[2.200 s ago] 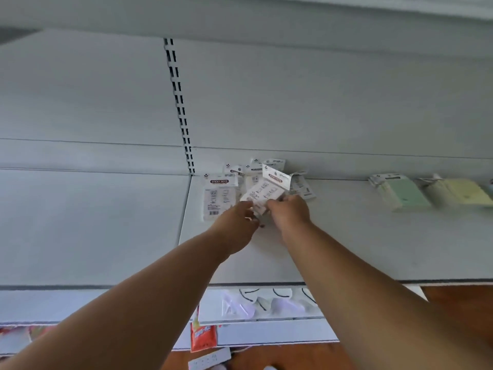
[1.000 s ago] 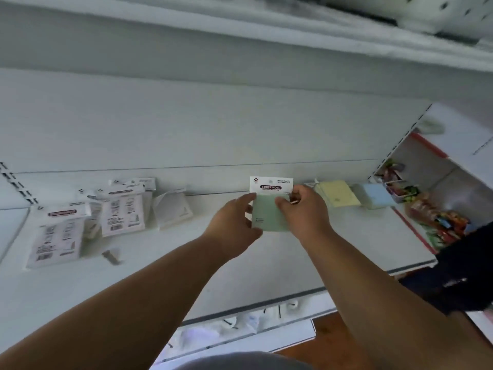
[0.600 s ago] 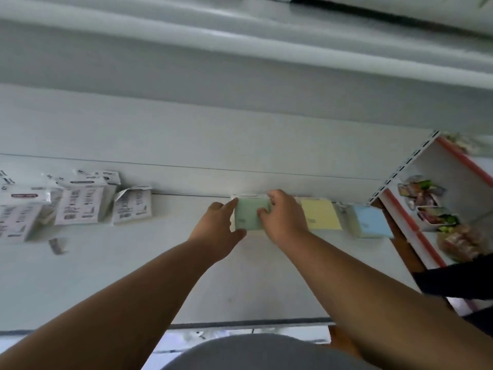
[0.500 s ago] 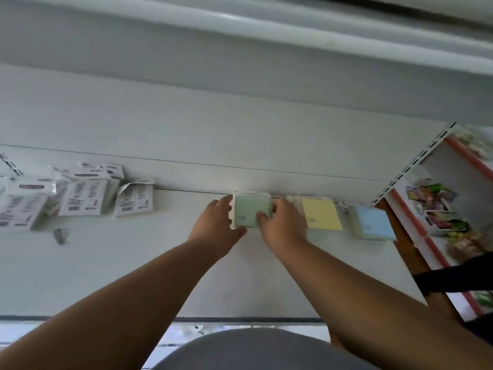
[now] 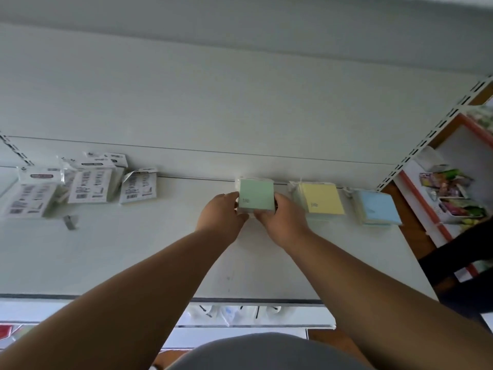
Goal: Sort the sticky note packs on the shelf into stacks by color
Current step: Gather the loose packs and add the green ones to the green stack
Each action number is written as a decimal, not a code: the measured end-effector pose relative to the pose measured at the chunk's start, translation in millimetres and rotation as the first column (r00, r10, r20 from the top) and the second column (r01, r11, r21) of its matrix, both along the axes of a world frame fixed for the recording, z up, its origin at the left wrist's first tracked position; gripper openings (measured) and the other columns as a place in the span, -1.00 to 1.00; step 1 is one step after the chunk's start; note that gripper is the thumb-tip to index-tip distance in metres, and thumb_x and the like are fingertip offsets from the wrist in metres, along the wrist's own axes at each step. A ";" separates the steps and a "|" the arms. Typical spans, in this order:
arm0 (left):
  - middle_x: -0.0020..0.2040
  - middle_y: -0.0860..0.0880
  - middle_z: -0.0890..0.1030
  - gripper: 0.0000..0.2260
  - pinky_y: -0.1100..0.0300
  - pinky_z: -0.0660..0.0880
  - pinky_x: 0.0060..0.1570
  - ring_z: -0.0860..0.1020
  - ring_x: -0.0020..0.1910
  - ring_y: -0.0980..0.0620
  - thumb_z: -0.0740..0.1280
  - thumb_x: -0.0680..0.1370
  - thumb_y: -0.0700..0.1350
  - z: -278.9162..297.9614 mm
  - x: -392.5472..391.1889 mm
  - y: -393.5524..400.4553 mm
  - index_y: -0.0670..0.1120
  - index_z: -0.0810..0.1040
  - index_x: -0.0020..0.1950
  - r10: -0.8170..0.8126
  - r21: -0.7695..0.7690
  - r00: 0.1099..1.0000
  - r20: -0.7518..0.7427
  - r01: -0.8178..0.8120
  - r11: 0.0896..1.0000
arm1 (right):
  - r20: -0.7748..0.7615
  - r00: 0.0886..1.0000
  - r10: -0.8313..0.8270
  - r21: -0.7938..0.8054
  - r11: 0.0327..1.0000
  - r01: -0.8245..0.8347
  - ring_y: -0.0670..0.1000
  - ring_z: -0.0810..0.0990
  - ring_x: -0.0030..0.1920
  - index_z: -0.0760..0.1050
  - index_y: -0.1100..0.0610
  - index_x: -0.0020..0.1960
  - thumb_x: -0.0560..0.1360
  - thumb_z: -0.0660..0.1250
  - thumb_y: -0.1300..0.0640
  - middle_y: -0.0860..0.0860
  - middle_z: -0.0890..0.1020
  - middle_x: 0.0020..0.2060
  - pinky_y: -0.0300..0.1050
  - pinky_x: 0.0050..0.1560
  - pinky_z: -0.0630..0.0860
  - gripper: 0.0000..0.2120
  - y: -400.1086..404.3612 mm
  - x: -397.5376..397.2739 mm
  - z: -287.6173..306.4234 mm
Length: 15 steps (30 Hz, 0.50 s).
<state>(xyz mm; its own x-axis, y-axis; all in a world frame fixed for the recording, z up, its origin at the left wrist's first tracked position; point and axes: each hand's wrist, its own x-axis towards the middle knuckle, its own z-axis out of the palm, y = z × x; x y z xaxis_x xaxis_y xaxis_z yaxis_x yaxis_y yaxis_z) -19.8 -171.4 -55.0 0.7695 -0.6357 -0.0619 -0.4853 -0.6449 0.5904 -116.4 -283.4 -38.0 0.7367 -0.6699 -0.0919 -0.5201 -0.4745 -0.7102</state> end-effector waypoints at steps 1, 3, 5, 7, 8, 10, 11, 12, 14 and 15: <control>0.02 -0.03 0.61 -0.78 0.12 0.51 -0.10 0.57 -0.03 -0.05 0.34 0.48 -0.04 1.4 0.3 -0.7 0.00 0.57 0.11 -0.007 0.002 1.000 0.012 0.007 1.000 | 0.010 1.000 0.020 0.008 1.000 -0.021 0.05 0.62 0.06 0.54 0.07 0.19 0.40 0.46 0.03 0.01 0.67 0.05 -0.04 0.04 0.57 -0.62 -0.1 -1.1 0.2; 0.00 -0.04 0.61 -0.83 0.10 0.52 -0.10 0.57 -0.04 -0.08 0.32 0.50 -0.04 3.8 1.6 -1.7 -0.01 0.58 0.07 -0.021 0.024 0.999 0.047 0.020 1.000 | 0.000 0.999 0.043 -0.003 0.999 -0.043 0.04 0.63 0.06 0.54 0.06 0.20 0.37 0.48 0.06 0.01 0.67 0.06 -0.03 0.06 0.57 -0.59 -2.6 -2.9 -0.3; 0.01 -0.05 0.61 -0.81 0.10 0.51 -0.10 0.57 -0.03 -0.08 0.32 0.50 -0.04 5.2 2.5 -2.1 0.00 0.58 0.09 -0.028 0.042 0.998 0.061 0.026 0.999 | -0.018 0.998 0.062 -0.038 0.997 -0.062 0.05 0.63 0.03 0.57 0.09 0.18 0.40 0.46 0.11 0.02 0.68 0.04 -0.13 0.00 0.54 -0.65 -7.0 -4.1 1.3; 0.02 -0.04 0.61 -0.80 0.12 0.50 -0.10 0.57 -0.02 -0.08 0.33 0.50 -0.03 6.0 3.6 -2.8 -0.01 0.58 0.10 -0.029 0.043 0.998 0.057 0.026 0.999 | -0.036 0.996 0.079 -0.086 0.993 -0.081 0.06 0.64 0.00 0.58 0.10 0.16 0.42 0.44 0.11 0.04 0.69 0.01 -0.15 -0.05 0.52 -0.69 -11.9 -4.2 4.8; 0.02 -0.04 0.61 -0.79 0.13 0.49 -0.11 0.56 -0.02 -0.07 0.33 0.50 -0.03 6.6 4.1 -3.1 -0.01 0.58 0.10 -0.026 0.046 0.998 0.054 0.024 0.999 | -0.049 0.995 0.087 -0.098 0.991 -0.091 0.07 0.64 0.00 0.59 0.11 0.15 0.42 0.44 0.11 0.04 0.69 0.01 -0.13 -0.05 0.54 -0.69 -13.5 -3.5 6.2; 0.04 -0.03 0.61 -0.78 0.14 0.47 -0.12 0.56 -0.02 -0.06 0.34 0.49 -0.02 7.1 5.1 -2.9 -0.01 0.57 0.12 -0.019 0.053 0.999 0.051 0.016 0.998 | -0.092 0.990 0.102 -0.114 0.987 -0.112 0.08 0.64 0.01 0.58 0.11 0.15 0.42 0.43 0.09 0.05 0.68 0.01 -0.09 -0.03 0.55 -0.69 -14.1 -2.6 6.5; 0.06 -0.03 0.61 -0.76 0.14 0.47 -0.11 0.56 0.00 -0.06 0.35 0.49 -0.02 6.8 5.1 -1.9 -0.01 0.56 0.14 -0.014 0.055 0.999 0.049 0.011 0.998 | -0.119 0.988 0.098 -0.139 0.984 -0.115 0.10 0.63 0.02 0.56 0.10 0.16 0.41 0.42 0.07 0.06 0.67 0.02 -0.07 -0.02 0.56 -0.67 -13.3 -2.0 6.1; 0.10 -0.02 0.60 -0.71 0.14 0.48 -0.07 0.56 0.03 -0.05 0.36 0.49 -0.02 6.4 4.5 -0.2 -0.01 0.54 0.20 -0.011 0.055 0.999 0.049 0.008 0.998 | -0.149 0.986 0.080 -0.179 0.978 -0.107 0.12 0.62 0.04 0.53 0.10 0.17 0.39 0.42 0.03 0.08 0.65 0.03 -0.05 0.00 0.56 -0.62 -11.0 -1.5 7.2; 0.18 0.00 0.56 -0.55 0.10 0.50 0.07 0.56 0.11 -0.02 0.39 0.49 -0.03 6.0 1.8 5.8 -0.01 0.42 0.36 -0.014 0.042 0.999 0.044 0.012 0.999 | -0.168 0.985 0.039 -0.293 0.952 -0.088 0.17 0.55 0.12 0.45 0.16 0.22 0.34 0.42 0.00 0.12 0.57 0.10 -0.01 0.10 0.52 -0.51 -5.5 -0.3 10.9; 0.20 0.01 0.54 -0.49 0.10 0.49 0.11 0.56 0.13 -0.01 0.40 0.49 -0.03 6.3 0.5 10.2 -0.01 0.37 0.42 -0.021 0.031 0.999 0.044 0.020 0.999 | -0.162 0.986 0.026 -0.344 0.936 -0.081 0.19 0.50 0.18 0.40 0.20 0.27 0.35 0.42 0.02 0.15 0.52 0.16 0.00 0.17 0.47 -0.45 -1.6 0.1 13.3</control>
